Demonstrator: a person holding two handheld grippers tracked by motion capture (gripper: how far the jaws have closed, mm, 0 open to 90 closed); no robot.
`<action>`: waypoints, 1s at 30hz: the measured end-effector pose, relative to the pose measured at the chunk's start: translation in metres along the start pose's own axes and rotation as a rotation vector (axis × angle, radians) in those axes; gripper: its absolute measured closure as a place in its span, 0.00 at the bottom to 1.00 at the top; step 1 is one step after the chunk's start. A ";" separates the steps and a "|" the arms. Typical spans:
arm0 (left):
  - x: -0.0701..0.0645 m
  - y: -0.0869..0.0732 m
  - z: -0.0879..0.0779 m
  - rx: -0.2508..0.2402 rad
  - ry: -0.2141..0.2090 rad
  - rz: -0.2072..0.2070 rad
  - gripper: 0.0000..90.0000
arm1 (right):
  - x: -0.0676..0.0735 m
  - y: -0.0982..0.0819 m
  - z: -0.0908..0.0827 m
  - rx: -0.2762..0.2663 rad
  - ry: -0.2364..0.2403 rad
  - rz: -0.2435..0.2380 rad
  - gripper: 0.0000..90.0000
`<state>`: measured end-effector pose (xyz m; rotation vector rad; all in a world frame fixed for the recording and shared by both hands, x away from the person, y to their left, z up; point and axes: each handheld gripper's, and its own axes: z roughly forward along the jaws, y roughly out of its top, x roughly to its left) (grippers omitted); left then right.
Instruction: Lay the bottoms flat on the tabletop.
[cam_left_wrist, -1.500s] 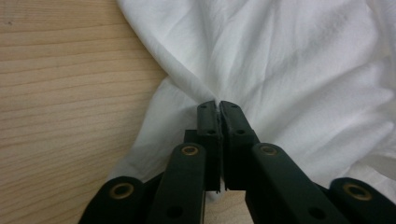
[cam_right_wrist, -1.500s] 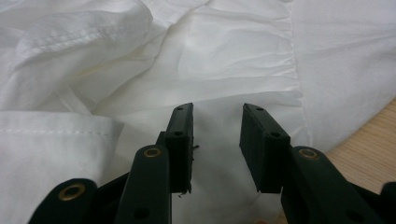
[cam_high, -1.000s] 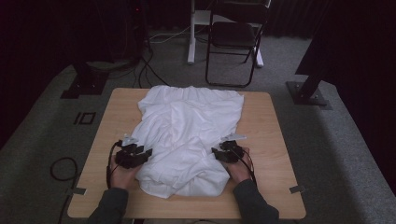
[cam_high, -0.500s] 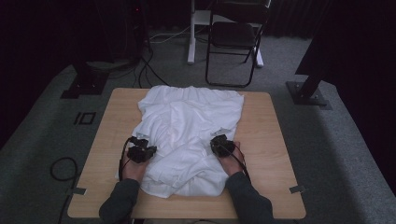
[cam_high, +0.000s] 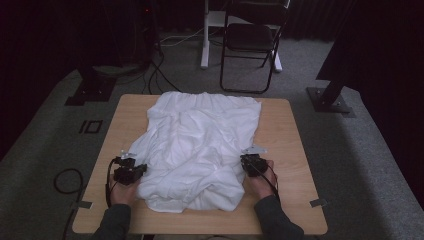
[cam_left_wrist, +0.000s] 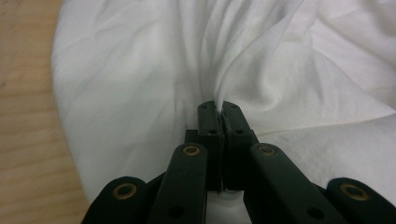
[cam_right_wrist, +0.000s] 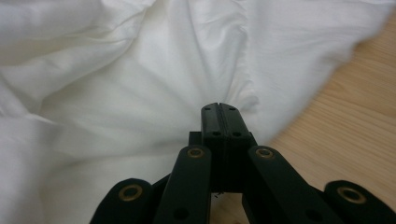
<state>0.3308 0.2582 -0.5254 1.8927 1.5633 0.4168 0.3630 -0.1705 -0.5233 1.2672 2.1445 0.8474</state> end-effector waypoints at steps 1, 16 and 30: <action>0.002 -0.002 0.000 0.000 0.003 -0.006 0.99 | -0.002 -0.003 -0.003 -0.001 -0.004 0.007 1.00; 0.006 -0.004 0.000 -0.001 0.019 -0.018 0.96 | -0.041 -0.047 -0.032 0.067 -0.086 0.035 1.00; -0.026 0.030 0.012 -0.024 0.004 0.075 0.62 | -0.008 0.026 -0.003 -0.076 0.080 0.005 0.58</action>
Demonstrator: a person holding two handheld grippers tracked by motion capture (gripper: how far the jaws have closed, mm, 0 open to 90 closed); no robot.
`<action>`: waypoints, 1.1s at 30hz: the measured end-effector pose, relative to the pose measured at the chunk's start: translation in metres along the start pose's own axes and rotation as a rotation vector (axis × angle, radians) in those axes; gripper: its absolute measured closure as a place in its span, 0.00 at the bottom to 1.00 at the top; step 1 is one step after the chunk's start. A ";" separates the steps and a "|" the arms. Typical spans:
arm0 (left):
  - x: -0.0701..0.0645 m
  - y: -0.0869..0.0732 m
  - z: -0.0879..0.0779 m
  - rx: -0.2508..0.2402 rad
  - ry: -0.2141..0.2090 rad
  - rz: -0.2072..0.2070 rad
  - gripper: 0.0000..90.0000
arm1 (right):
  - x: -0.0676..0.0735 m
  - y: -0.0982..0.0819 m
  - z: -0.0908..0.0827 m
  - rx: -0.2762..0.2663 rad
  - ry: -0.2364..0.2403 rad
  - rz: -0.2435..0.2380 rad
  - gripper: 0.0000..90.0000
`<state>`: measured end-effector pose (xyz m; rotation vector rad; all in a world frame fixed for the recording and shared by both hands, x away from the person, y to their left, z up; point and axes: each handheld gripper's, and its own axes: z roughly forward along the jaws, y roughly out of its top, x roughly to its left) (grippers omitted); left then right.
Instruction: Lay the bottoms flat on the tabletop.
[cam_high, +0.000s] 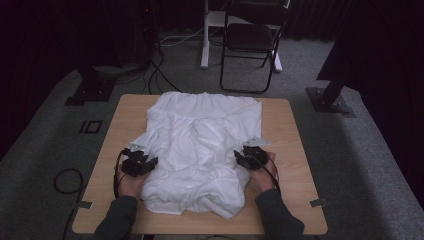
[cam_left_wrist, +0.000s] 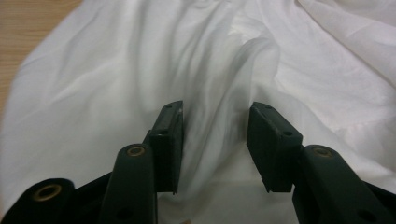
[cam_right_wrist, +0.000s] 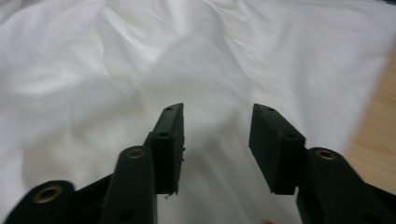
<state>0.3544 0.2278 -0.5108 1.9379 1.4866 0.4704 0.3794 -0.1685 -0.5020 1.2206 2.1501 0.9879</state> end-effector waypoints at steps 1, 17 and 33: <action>-0.001 0.000 0.003 0.005 0.000 0.001 0.61 | 0.003 0.005 0.007 0.006 0.006 0.009 0.56; -0.001 -0.010 0.019 0.035 0.048 0.039 0.92 | 0.006 0.012 0.055 0.164 -0.029 0.033 0.97; 0.010 -0.022 0.009 0.017 0.069 0.018 0.91 | -0.033 -0.054 -0.028 0.154 -0.215 0.063 0.99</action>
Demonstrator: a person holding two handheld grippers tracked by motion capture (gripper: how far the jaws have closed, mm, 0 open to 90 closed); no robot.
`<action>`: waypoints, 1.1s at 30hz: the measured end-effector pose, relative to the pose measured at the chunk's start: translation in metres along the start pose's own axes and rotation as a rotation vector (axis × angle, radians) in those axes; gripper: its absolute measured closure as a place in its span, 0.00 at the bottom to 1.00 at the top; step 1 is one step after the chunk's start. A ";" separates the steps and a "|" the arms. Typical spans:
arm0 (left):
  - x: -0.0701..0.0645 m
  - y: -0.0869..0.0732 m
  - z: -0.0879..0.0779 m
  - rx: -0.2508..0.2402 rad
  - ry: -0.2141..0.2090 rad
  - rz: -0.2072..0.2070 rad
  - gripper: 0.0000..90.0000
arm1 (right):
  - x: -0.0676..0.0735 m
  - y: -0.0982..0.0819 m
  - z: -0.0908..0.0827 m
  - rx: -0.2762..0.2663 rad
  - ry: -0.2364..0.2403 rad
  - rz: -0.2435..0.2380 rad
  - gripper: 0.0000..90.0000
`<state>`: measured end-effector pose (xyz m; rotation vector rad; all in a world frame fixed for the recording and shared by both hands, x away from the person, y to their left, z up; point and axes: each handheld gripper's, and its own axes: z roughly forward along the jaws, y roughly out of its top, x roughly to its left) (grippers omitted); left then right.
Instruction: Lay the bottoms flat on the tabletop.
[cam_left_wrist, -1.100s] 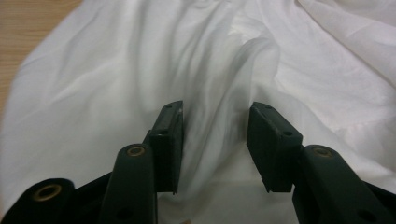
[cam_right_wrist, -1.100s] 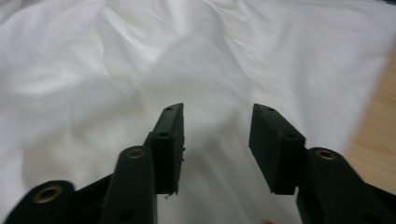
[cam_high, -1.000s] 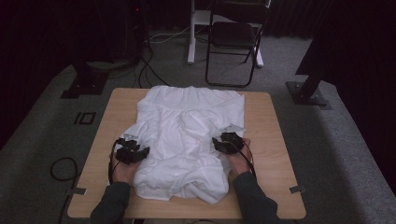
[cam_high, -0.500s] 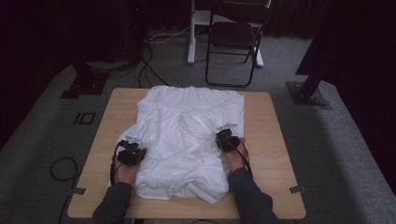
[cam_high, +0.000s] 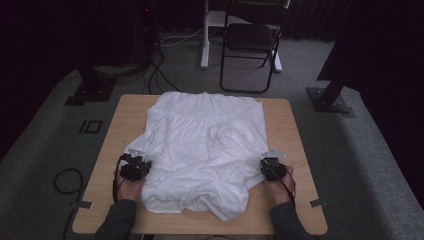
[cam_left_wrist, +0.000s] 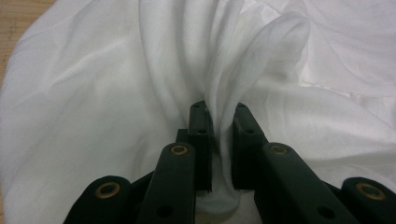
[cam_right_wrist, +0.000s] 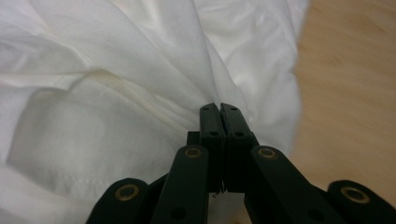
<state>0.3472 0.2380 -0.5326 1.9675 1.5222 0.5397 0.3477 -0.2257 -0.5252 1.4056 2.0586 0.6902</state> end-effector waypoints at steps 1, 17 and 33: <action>0.000 0.000 0.000 -0.001 0.000 -0.002 0.91 | -0.005 -0.007 -0.004 0.004 -0.017 0.006 0.99; 0.000 0.014 -0.011 -0.037 -0.009 -0.017 0.73 | -0.024 0.000 -0.040 -0.132 0.035 -0.032 0.65; 0.006 0.033 0.010 -0.029 -0.003 -0.047 0.66 | 0.053 0.080 0.055 -0.029 0.149 -0.167 0.44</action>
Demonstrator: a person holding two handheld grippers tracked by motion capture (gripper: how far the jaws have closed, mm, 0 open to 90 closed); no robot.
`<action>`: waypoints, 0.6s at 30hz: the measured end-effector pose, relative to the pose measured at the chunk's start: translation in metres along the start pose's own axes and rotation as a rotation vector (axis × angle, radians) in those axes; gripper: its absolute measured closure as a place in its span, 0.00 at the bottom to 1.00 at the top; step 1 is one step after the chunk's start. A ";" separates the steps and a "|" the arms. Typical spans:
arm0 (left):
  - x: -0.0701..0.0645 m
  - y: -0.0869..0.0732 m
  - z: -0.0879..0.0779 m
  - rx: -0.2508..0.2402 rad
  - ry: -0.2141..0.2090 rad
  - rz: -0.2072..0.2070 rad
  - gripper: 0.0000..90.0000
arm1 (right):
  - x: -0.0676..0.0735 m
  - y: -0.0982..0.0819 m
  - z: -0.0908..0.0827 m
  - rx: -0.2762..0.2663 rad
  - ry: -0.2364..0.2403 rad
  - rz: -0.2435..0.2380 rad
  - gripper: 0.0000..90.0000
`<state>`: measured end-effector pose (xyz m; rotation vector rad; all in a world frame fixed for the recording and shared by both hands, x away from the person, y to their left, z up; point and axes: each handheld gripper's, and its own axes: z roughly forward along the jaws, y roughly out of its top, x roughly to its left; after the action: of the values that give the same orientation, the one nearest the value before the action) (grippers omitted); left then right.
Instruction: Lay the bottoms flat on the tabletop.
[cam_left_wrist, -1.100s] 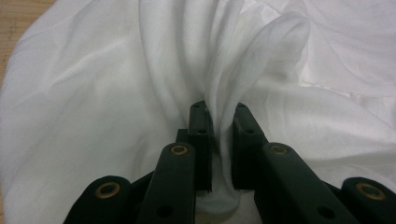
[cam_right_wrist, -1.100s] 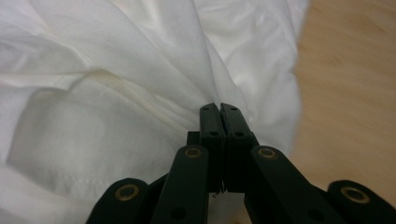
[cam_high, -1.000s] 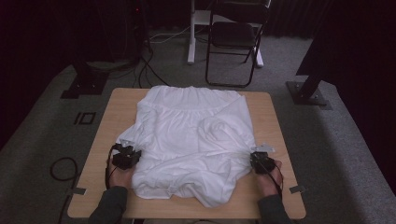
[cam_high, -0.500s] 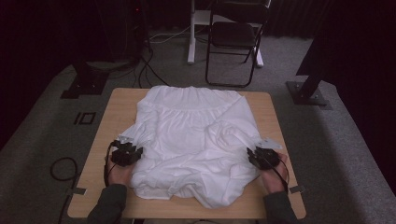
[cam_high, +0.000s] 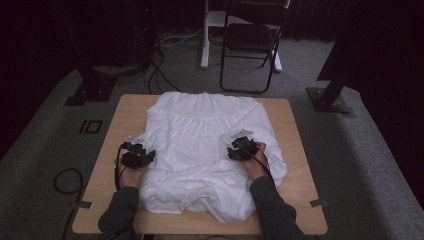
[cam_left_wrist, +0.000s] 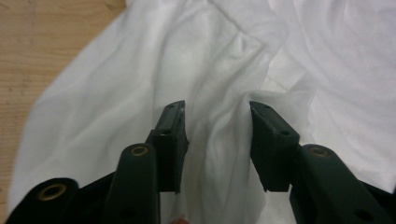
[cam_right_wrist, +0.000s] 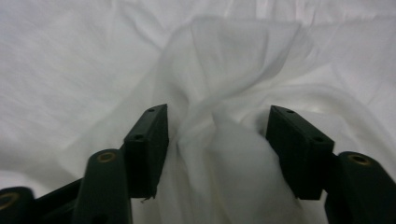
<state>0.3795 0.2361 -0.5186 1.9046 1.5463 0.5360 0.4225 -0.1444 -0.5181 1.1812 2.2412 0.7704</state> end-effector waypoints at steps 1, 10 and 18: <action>-0.001 -0.001 0.002 0.003 0.000 0.002 0.67 | 0.000 -0.002 0.003 0.012 -0.002 0.005 0.46; 0.000 -0.006 0.009 0.045 0.008 0.024 0.94 | -0.012 -0.016 0.006 0.064 -0.045 0.060 0.86; 0.007 -0.014 0.003 0.039 0.040 0.006 0.96 | -0.035 -0.046 -0.016 0.086 -0.138 0.148 0.90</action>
<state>0.3724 0.2437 -0.5307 1.9389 1.5874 0.5532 0.4041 -0.1994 -0.5321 1.4092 2.1105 0.6327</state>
